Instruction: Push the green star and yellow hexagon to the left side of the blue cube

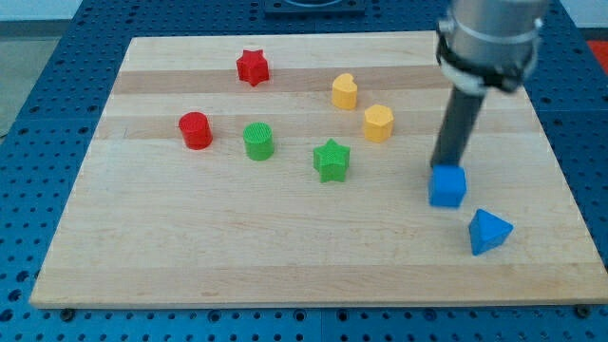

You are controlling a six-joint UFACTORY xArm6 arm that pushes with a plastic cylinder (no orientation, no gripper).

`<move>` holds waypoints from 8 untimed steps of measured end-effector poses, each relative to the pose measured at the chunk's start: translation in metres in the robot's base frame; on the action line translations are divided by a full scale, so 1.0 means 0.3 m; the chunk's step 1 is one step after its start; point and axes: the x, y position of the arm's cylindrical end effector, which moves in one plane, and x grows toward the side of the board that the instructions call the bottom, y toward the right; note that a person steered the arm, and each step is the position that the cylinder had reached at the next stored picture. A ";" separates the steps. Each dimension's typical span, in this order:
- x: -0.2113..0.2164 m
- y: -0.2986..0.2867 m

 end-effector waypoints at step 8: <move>-0.007 -0.242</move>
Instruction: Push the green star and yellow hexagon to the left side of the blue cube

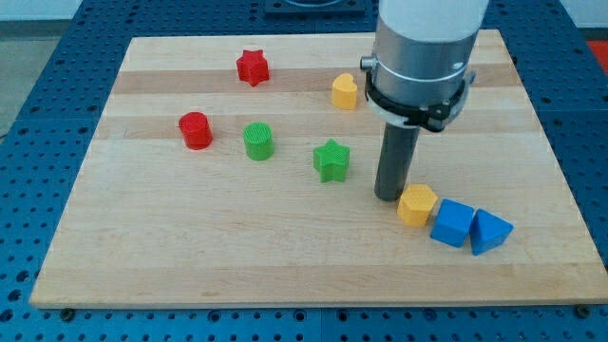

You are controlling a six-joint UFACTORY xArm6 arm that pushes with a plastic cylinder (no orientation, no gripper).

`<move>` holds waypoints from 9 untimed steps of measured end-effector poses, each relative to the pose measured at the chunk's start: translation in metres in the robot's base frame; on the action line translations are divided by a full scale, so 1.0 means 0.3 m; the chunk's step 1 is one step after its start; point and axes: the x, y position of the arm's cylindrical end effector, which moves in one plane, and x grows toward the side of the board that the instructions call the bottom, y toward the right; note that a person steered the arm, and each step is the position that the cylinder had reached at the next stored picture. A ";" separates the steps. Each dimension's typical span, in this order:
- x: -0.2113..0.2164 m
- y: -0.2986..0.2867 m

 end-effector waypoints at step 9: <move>-0.172 -0.144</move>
